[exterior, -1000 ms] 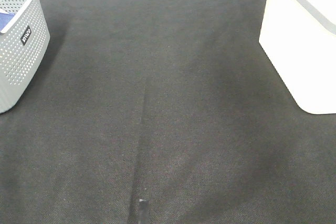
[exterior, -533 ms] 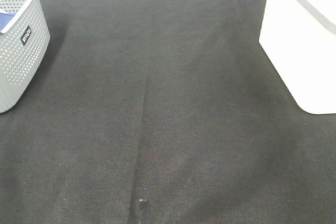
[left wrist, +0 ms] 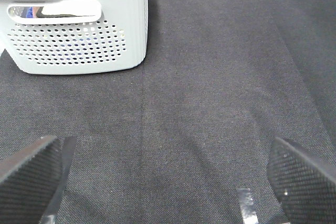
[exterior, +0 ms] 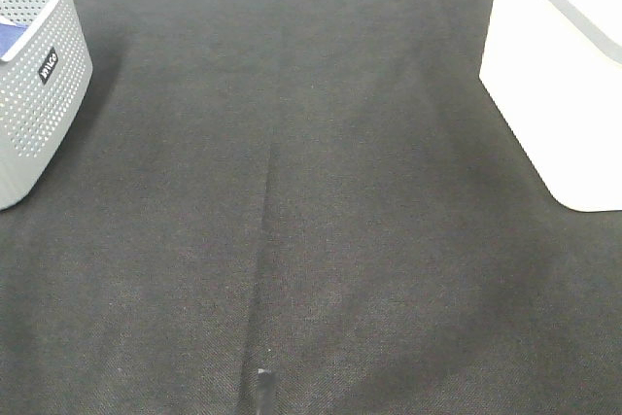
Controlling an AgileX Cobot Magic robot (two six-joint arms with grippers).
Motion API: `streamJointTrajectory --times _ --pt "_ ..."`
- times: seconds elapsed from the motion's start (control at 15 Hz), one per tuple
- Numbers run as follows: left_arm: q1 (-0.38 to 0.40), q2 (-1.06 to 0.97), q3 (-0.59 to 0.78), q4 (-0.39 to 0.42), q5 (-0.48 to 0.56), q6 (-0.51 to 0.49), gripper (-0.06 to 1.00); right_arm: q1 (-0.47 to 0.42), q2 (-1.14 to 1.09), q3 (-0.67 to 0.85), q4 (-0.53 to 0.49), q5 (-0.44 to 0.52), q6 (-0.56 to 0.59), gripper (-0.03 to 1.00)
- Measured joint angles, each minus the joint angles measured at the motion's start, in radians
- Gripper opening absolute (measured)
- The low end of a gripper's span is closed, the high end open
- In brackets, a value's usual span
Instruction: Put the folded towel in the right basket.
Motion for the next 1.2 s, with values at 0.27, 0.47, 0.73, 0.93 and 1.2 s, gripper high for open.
streamJointTrajectory --times 0.27,0.47,0.73,0.93,1.2 --pt "0.000 0.000 0.000 0.000 0.000 0.000 0.99 0.034 -0.026 0.000 -0.072 -0.001 -0.009 0.97" --pt "0.000 0.000 0.000 0.000 0.000 0.000 0.99 0.184 -0.097 0.000 -0.265 -0.002 0.022 0.97" --pt "0.000 0.000 0.000 -0.002 0.000 0.000 0.99 0.233 -0.274 0.156 -0.311 -0.003 0.040 0.91" --pt "0.000 0.000 0.000 -0.004 0.000 0.000 0.99 0.233 -0.468 0.394 -0.312 -0.005 0.028 0.89" --pt "0.000 0.000 0.000 -0.007 0.000 0.000 0.99 0.233 -1.033 1.034 -0.306 -0.076 0.029 0.86"
